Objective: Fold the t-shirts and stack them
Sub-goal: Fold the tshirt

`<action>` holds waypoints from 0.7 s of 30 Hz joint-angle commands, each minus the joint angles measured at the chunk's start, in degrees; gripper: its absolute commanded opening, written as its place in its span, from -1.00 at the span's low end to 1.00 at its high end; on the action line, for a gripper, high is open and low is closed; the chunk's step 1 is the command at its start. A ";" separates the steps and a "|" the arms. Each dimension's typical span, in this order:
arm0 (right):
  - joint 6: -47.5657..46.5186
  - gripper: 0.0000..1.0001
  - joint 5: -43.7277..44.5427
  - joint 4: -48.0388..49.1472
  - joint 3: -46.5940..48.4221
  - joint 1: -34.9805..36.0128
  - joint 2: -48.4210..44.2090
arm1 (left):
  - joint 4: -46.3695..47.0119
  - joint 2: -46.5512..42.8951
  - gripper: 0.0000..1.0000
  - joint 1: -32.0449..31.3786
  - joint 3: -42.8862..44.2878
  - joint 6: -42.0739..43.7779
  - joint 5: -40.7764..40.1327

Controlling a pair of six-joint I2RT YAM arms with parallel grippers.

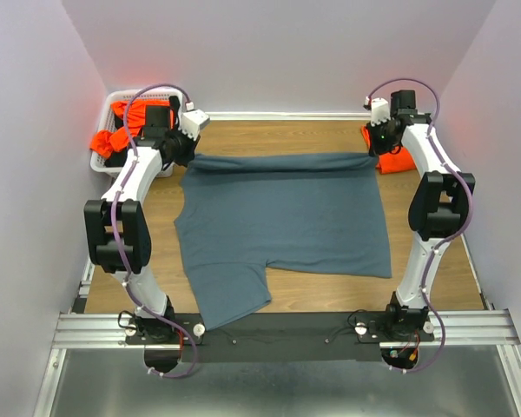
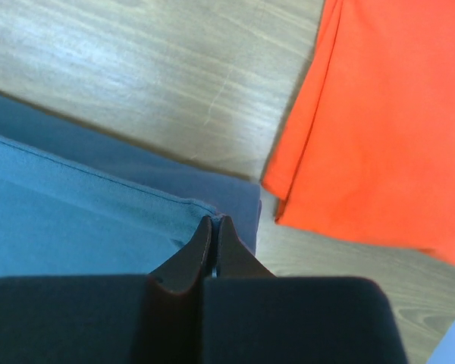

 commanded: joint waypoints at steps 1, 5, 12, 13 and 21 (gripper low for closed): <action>-1.73 -0.99 -0.69 -0.54 -2.21 -0.57 -3.10 | 0.11 -3.53 -1.00 0.66 -4.77 0.85 -0.29; -2.52 -0.99 -0.95 -0.62 -4.58 -0.57 -3.98 | 0.11 -5.73 -1.00 0.66 -8.73 0.50 -2.05; -4.19 -0.99 -0.78 -0.45 -9.42 -0.57 -4.51 | 0.37 -8.19 -1.00 0.66 -15.67 -0.99 -2.14; -4.28 -0.99 -0.78 -0.45 -10.03 -0.57 -4.34 | 0.63 -8.45 -1.00 0.66 -16.47 -1.17 -2.14; -4.64 -0.99 -0.42 -0.36 -10.39 -0.57 -2.23 | 2.48 -9.77 -1.00 -0.56 -22.71 -2.40 -2.40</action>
